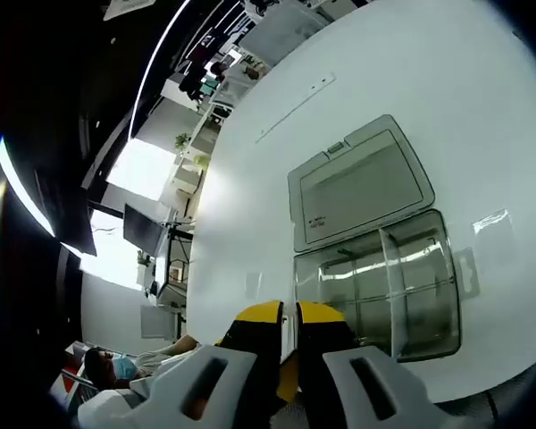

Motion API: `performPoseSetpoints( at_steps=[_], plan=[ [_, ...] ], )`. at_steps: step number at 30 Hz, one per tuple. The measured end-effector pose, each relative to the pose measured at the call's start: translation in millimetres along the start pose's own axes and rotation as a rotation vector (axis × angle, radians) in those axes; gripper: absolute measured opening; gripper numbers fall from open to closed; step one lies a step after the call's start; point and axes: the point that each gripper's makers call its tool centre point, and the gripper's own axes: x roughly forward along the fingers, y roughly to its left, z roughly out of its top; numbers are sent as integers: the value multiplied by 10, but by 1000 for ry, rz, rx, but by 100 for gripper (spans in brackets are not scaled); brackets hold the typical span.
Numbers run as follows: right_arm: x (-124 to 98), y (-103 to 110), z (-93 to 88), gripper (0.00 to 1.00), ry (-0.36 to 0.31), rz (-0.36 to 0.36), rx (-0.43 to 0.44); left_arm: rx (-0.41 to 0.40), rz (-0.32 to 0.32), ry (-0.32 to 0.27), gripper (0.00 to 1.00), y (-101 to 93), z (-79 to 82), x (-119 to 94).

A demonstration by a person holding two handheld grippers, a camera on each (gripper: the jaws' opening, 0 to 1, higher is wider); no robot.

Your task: Insert the divider into the dual guide fixture by aligning both edges with the guide slots and pushing it downward to the bottom, including one-sided entry, uneven engagement, binding, and posture correction.

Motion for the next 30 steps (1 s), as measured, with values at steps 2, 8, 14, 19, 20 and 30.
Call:
performPoseSetpoints(
  at_steps=[2, 8, 14, 19, 20, 30],
  plan=[
    [0, 45, 2, 0, -11, 32, 57, 63, 27, 10, 9, 44, -13, -11],
    [8, 50, -7, 0, -21, 69, 148, 177, 69, 25, 6, 82, -30, -14],
    [-4, 40, -52, 0, -18, 127, 278, 264, 106, 26, 3, 139, -33, -35],
    [-19, 71, -55, 2, -5, 174, 308, 315, 117, 12, 0, 137, -26, -55],
    [-32, 79, -50, 2, -7, 183, 301, 312, 116, -1, 0, 141, -12, -63],
    [-90, 158, -40, 15, -15, 242, 231, 233, 73, -23, 0, 220, -43, -71]
  ],
)
